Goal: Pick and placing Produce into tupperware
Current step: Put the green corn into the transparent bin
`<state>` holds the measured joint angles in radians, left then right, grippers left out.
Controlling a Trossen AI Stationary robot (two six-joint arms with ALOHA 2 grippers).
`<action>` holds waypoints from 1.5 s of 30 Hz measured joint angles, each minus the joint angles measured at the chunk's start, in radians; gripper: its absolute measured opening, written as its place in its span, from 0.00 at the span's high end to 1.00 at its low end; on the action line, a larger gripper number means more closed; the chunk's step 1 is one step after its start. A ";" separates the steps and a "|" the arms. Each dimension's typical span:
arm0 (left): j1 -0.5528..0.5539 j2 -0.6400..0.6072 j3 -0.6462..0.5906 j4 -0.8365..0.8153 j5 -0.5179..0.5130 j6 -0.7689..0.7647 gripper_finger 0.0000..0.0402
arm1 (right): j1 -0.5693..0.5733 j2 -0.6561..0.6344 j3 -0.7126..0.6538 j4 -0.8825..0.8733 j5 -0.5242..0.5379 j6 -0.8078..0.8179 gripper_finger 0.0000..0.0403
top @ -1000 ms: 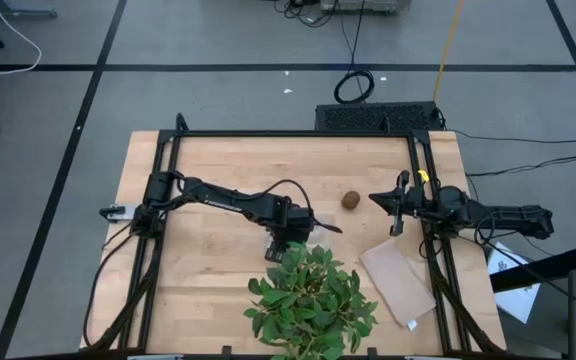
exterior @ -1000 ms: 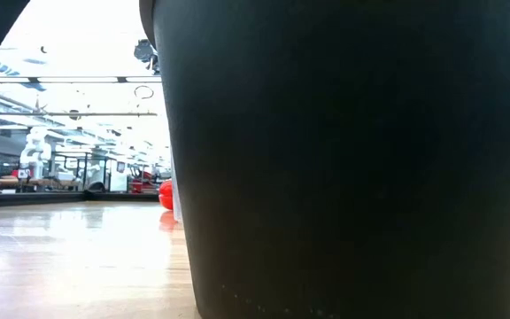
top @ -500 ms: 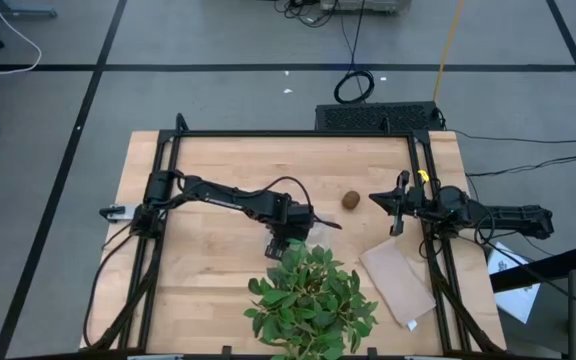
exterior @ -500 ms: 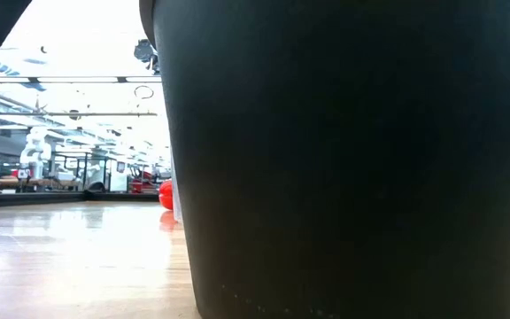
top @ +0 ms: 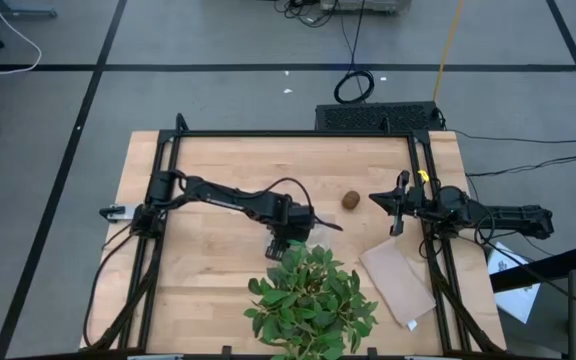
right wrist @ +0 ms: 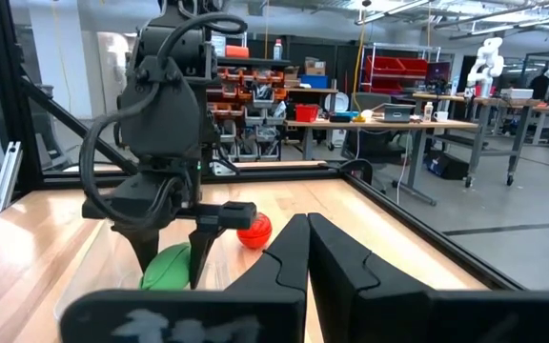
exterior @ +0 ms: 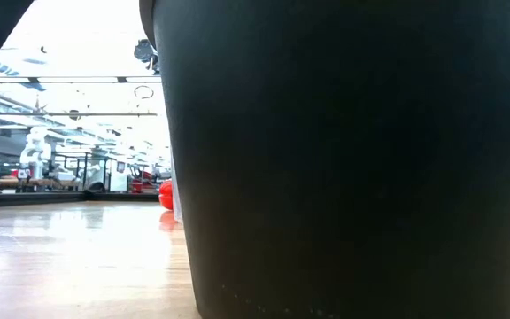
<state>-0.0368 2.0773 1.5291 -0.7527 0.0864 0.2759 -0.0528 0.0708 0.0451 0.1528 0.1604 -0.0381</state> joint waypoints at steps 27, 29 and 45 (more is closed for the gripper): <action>0.000 0.033 0.001 0.001 0.028 0.003 0.44 | 0.000 0.002 0.000 0.000 0.000 0.000 1.00; 0.000 0.033 0.001 0.000 0.028 0.002 0.44 | 0.000 0.002 0.000 0.000 0.000 0.000 1.00; 0.003 0.035 0.000 -0.002 0.048 -0.015 0.26 | 0.000 0.002 0.000 0.000 0.000 0.000 1.00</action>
<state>-0.0338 2.1128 1.5295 -0.7544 0.1341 0.2611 -0.0525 0.0723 0.0448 0.1529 0.1602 -0.0380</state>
